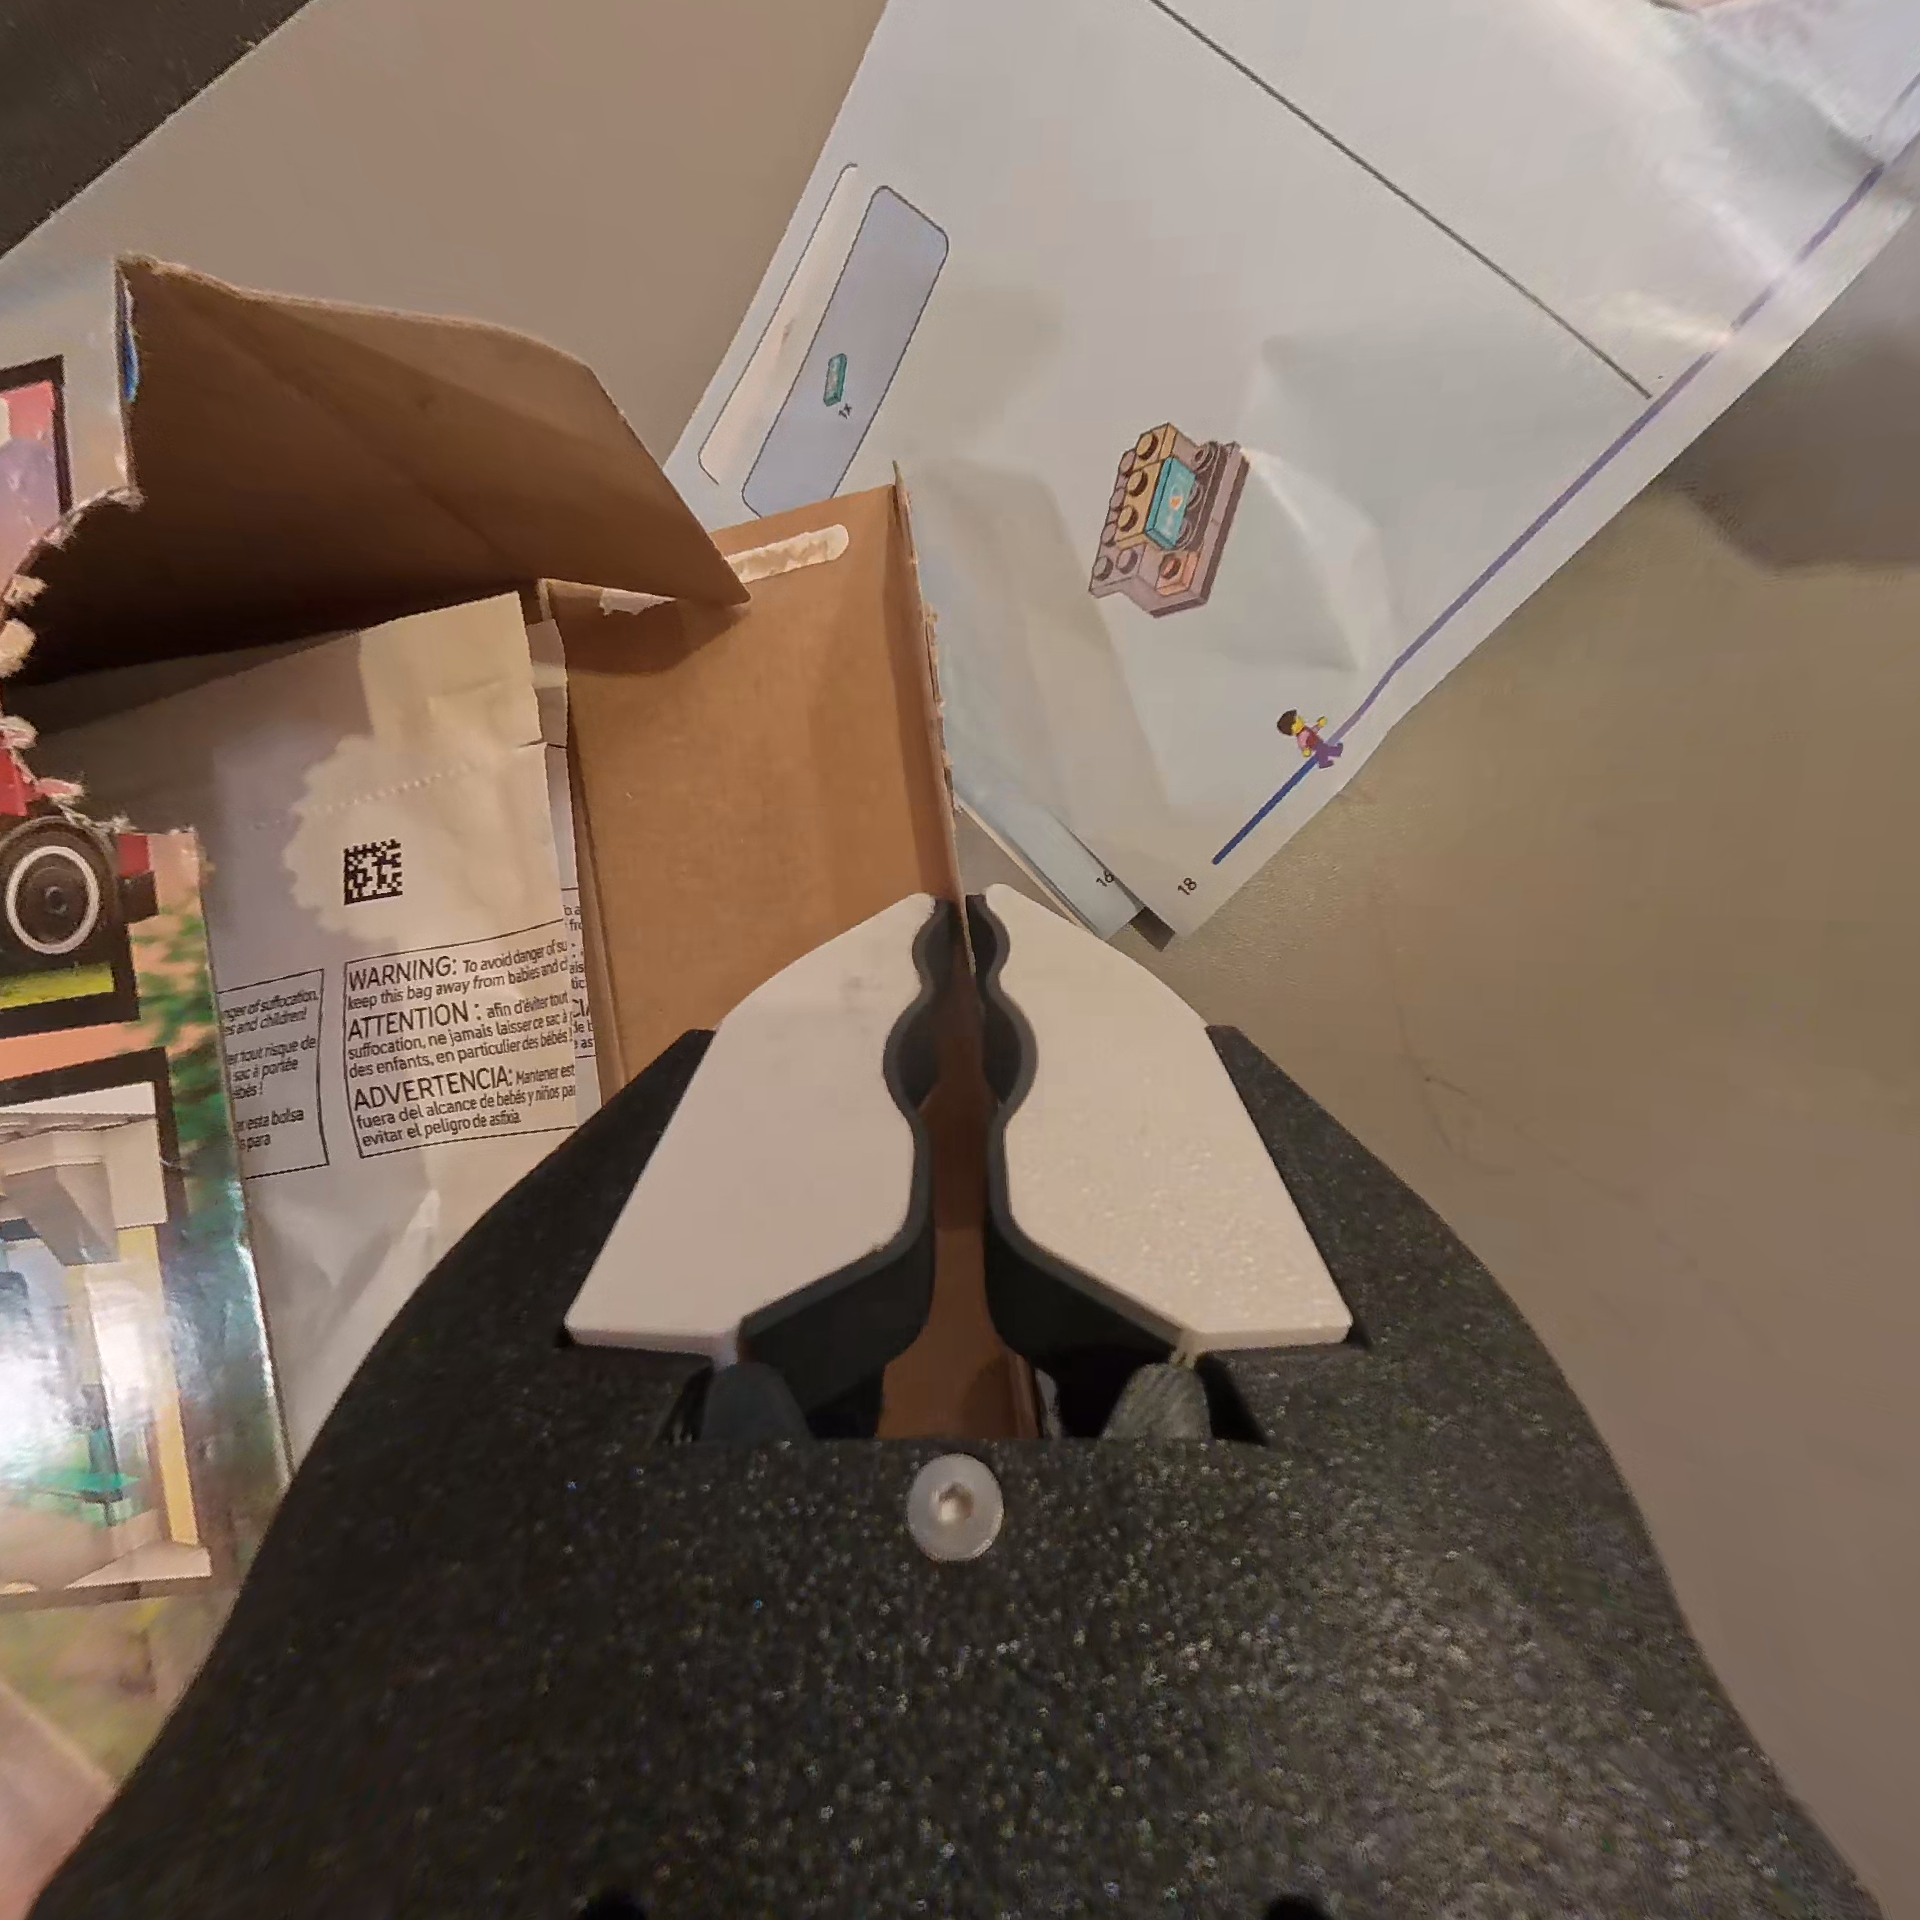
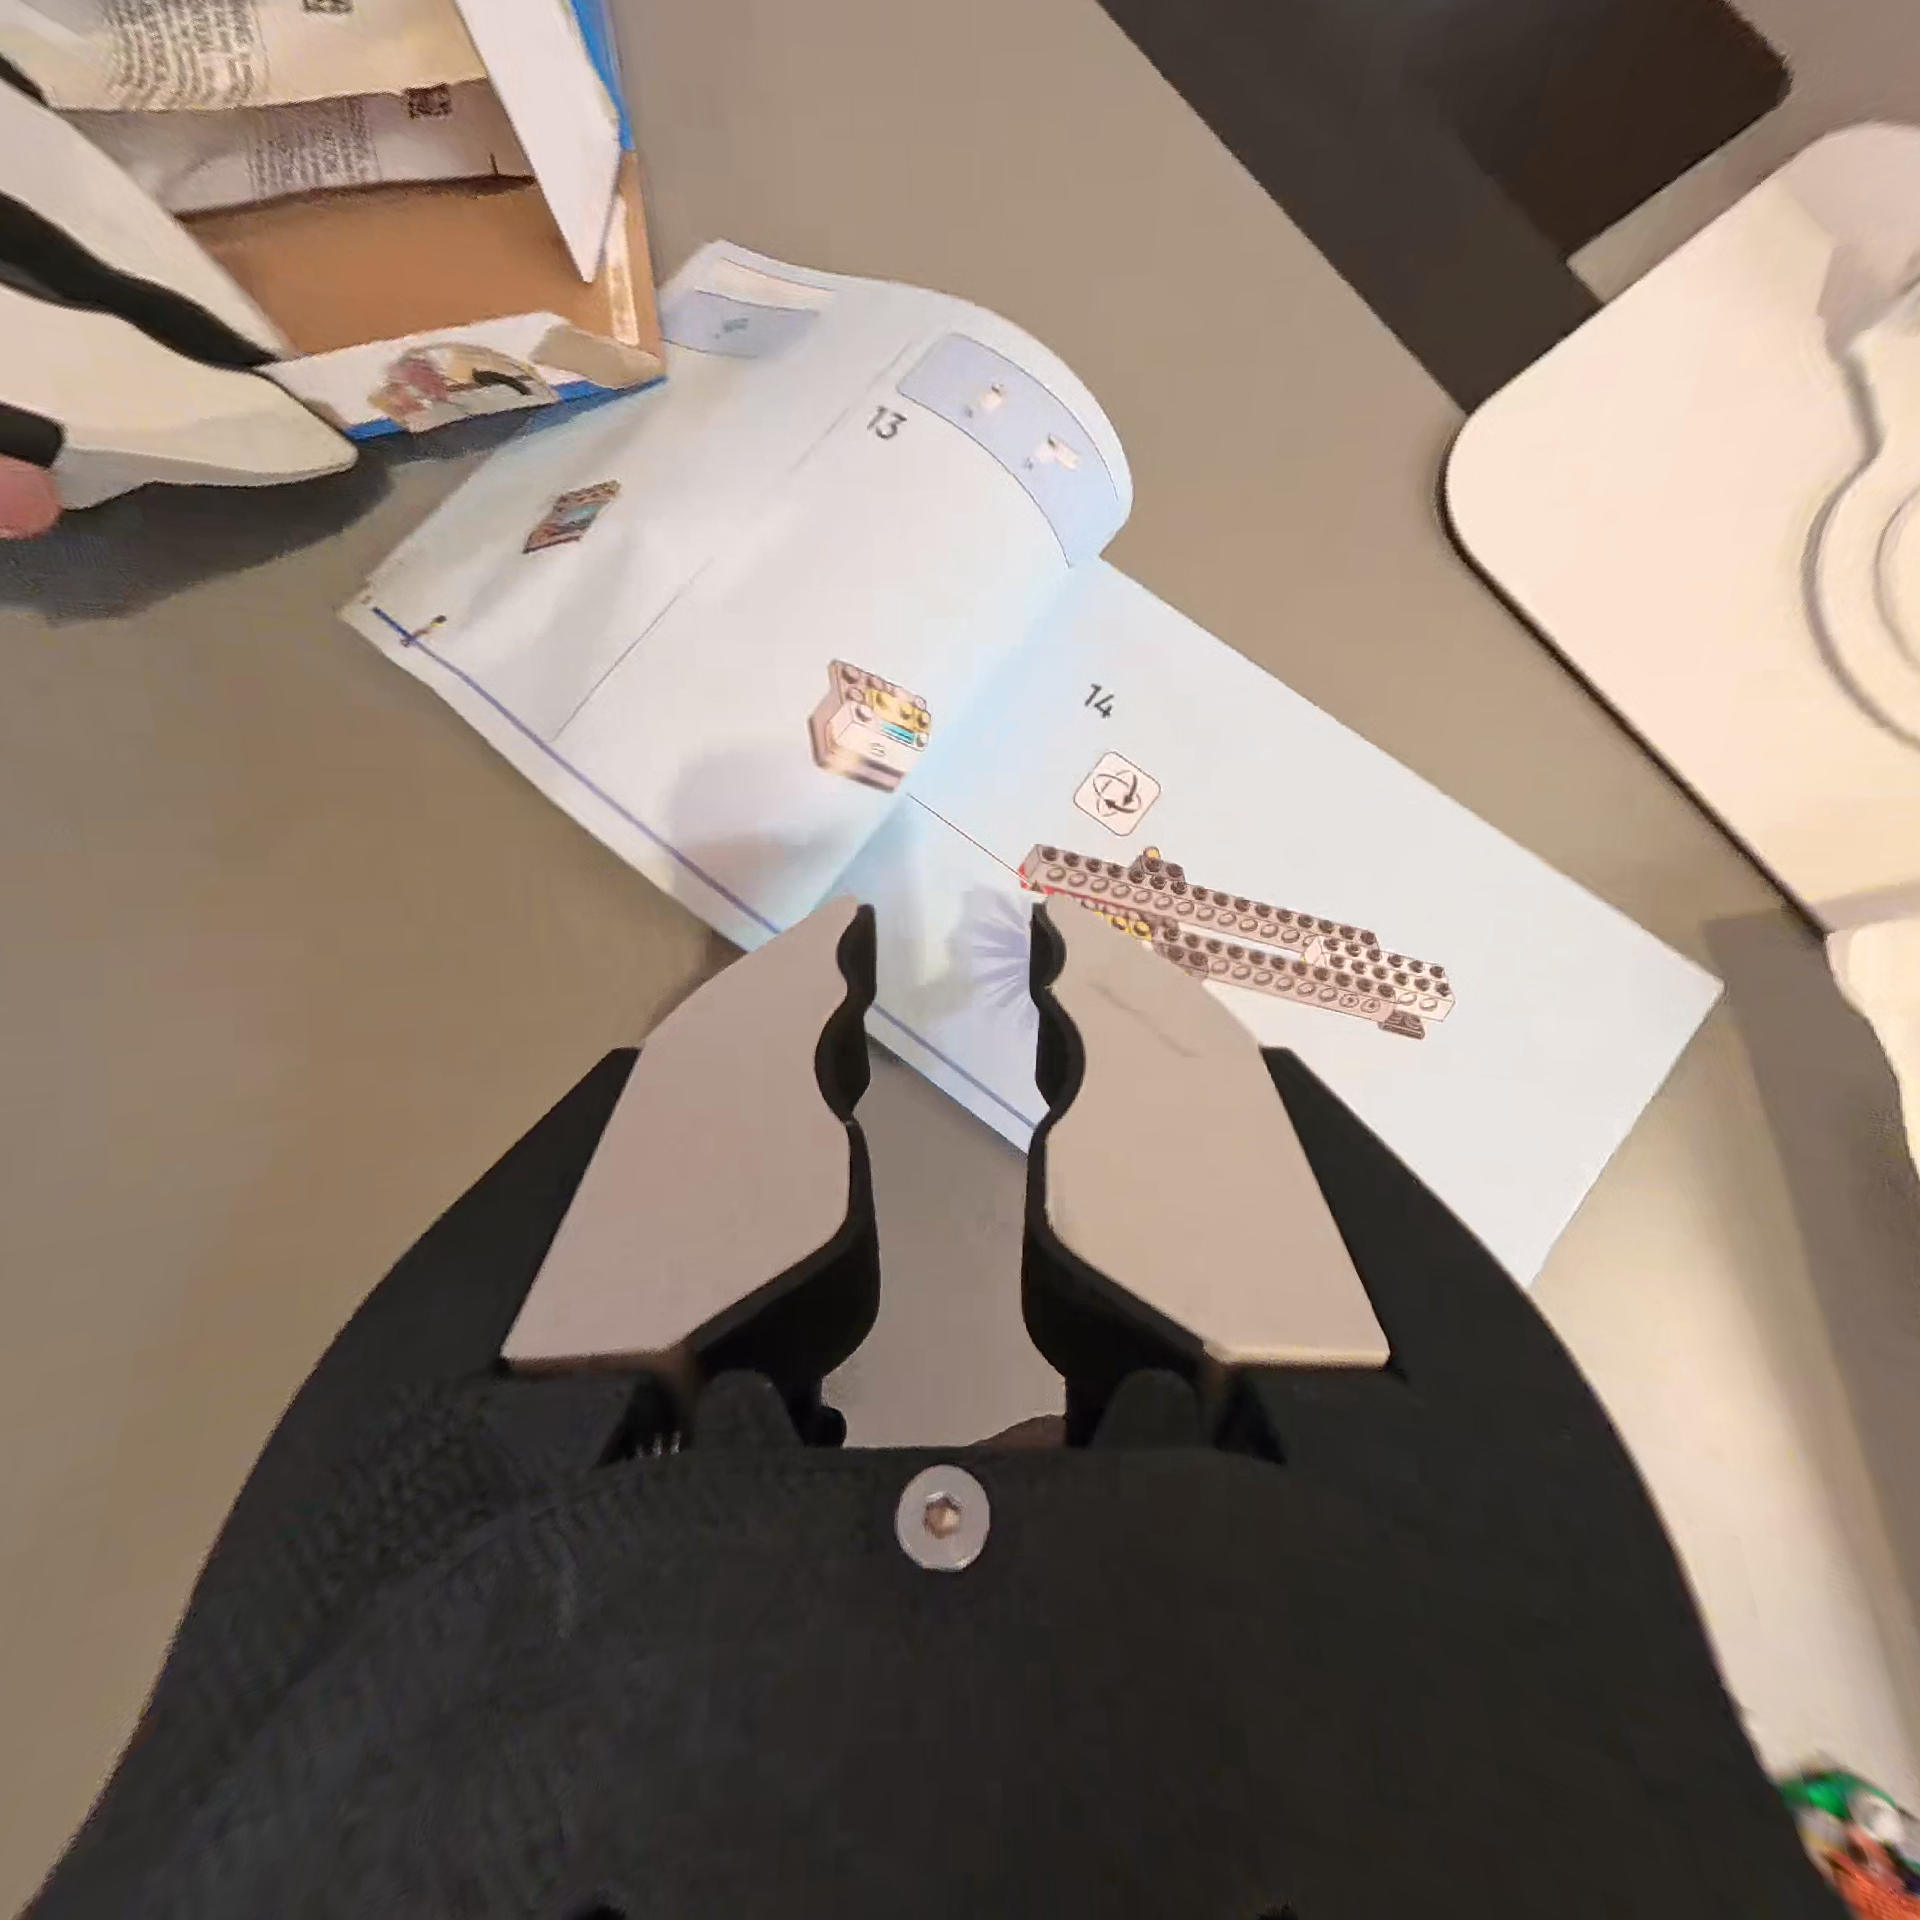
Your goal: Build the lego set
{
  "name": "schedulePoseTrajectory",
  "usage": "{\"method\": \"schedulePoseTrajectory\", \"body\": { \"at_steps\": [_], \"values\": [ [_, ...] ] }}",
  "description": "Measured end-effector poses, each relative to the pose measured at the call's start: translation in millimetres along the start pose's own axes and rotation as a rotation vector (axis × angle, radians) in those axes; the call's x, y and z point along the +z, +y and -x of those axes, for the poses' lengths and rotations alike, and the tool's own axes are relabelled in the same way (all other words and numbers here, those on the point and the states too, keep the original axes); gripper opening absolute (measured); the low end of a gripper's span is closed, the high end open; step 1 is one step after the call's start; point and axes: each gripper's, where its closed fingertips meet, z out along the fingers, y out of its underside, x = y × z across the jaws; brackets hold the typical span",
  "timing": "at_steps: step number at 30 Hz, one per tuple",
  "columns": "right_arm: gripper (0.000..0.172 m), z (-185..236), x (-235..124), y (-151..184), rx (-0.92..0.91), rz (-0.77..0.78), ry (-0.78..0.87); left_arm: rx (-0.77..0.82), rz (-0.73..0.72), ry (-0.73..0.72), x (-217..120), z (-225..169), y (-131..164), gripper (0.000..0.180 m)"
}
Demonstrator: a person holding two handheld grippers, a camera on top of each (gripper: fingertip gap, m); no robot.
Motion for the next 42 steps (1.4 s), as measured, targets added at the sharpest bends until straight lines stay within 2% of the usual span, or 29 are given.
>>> {"method": "schedulePoseTrajectory", "body": {
  "at_steps": [5, 14, 18, 20, 25, 30, 33, 37, 40, 42],
  "values": [
    [0.027, 24, 19, -10, 0.070, -0.061, -0.077, 0.000, 0.001, -0.003, -2, 1, -1, 0.002],
    [0.026, 42, 37, -21, -0.076, -0.008, 0.029, 0.004, 0.011, -0.006, 0, -1, 0, 0.004],
    [0.026, 41, 30, -21, -0.066, -0.051, 0.044, 0.007, -0.002, 0.003, 1, -3, -3, 0.009],
    [0.027, 39, 18, -20, -0.054, -0.099, 0.053, -0.003, -0.041, 0.011, -2, -6, -10, 0.018],
    [0.031, 28, -39, 2, -0.003, -0.254, 0.103, 0.056, -0.256, 0.039, -22, -22, -46, 0.038],
    [0.032, -5, -122, 73, 0.087, -0.330, 0.193, 0.095, -0.572, 0.036, -52, -45, -103, 0.051],
    [0.032, -41, -179, 141, 0.128, -0.263, 0.299, 0.104, -0.730, 0.124, -63, -77, -141, 0.051],
    [0.032, -97, -263, 224, 0.150, -0.107, 0.472, 0.153, -0.865, 0.237, -67, -123, -191, 0.052],
    [0.032, -120, -305, 249, 0.182, -0.078, 0.542, 0.147, -0.950, 0.301, -64, -148, -223, 0.053],
    [0.032, -116, -307, 247, 0.190, -0.114, 0.518, 0.113, -1.005, 0.337, -62, -158, -238, 0.052]
  ]
}}
